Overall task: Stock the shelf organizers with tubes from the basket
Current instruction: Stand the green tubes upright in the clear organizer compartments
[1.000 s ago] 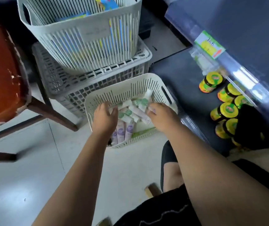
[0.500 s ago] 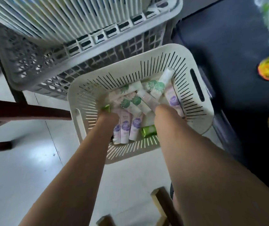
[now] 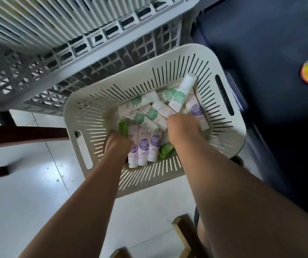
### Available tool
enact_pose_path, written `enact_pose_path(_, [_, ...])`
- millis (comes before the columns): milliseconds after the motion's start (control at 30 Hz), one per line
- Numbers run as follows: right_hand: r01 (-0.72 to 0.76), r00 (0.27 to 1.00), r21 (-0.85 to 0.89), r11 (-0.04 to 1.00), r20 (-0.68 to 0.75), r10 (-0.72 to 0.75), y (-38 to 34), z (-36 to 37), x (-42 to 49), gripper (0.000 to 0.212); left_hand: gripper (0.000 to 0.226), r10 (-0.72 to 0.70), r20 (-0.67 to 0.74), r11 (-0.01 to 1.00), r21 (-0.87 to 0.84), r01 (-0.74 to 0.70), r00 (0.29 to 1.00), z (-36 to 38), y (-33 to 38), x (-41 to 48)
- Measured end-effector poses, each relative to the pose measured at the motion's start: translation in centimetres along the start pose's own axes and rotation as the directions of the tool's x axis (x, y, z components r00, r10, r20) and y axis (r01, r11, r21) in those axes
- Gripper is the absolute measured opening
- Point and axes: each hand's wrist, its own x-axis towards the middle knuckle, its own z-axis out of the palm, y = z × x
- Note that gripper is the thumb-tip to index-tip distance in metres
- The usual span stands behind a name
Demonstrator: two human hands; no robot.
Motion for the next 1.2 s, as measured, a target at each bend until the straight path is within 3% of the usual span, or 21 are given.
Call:
enact_pose_path(67, [0.115, 0.992, -0.081, 0.990, 0.065, -0.109, 0.0, 0.1, -0.1, 0.013, 0.021, -0.002, -0.001, 1.000, 0.004, 0.002, 1.000, -0.5, -0.1, 0.1])
enact_pose_path(200, [0.172, 0.982, -0.150, 0.974, 0.107, -0.157, 0.2, 1.6, -0.5, 0.016, 0.015, 0.022, 0.015, 1.000, -0.004, -0.021, 1.000, -0.6, 0.2, -0.4])
enact_pose_path(267, [0.165, 0.979, -0.160, 0.973, 0.143, -0.143, 0.1, 2.6, -0.4, 0.026, 0.009, 0.056, 0.046, 0.998, -0.028, -0.054, 0.997, -0.5, 0.1, -0.3])
enact_pose_path(367, [0.147, 0.973, -0.173, 0.974, 0.200, -0.112, 0.2, 3.9, -0.1, 0.045, 0.024, 0.094, 0.114, 0.995, -0.056, -0.089, 0.989, -1.1, 0.2, -0.6])
enact_pose_path(567, [0.057, 0.948, -0.052, 0.997, 0.315, -0.037, 0.0, 3.6, -0.4, 0.040, 0.032, 0.230, 0.152, 0.954, -0.230, -0.192, 0.961, -2.0, -1.0, -0.7])
enact_pose_path(667, [0.007, 0.980, 0.080, 0.997, 0.199, -0.023, 1.5, 2.6, -1.8, 0.031, 0.036, 0.304, 0.060, 0.899, -0.347, -0.266, 0.951, -2.8, -1.0, -2.2])
enact_pose_path(767, [0.063, 0.998, 0.283, 0.957, 0.008, -0.068, 3.8, 0.2, -3.5, 0.020, 0.031, 0.391, -0.038, 0.816, -0.448, -0.366, 0.919, -3.6, -0.6, -4.8])
enact_pose_path(867, [0.170, 0.970, 0.617, 0.768, -0.241, -0.021, 5.9, -4.0, -6.4, 0.014, 0.025, 0.478, -0.115, 0.723, -0.511, -0.465, 0.871, -4.5, 0.7, -8.3])
enact_pose_path(967, [0.331, 0.872, 0.837, 0.435, -0.447, 0.198, 7.4, -7.9, -10.8, 0.015, 0.017, 0.563, -0.174, 0.557, -0.642, -0.527, 0.808, -6.6, 2.8, -13.4])
enact_pose_path(1033, [0.426, 0.824, 0.858, 0.289, -0.499, 0.268, 8.4, -10.1, -14.4, 0.011, 0.012, 0.633, -0.192, 0.451, -0.695, -0.559, 0.750, -8.5, 4.3, -17.0])
enact_pose_path(1200, [0.680, 0.632, 0.715, 0.163, -0.683, 0.366, 11.0, -14.5, -25.0, 0.008, 0.011, 0.820, -0.258, 0.201, -0.706, -0.679, 0.511, -12.5, 7.5, -27.5])
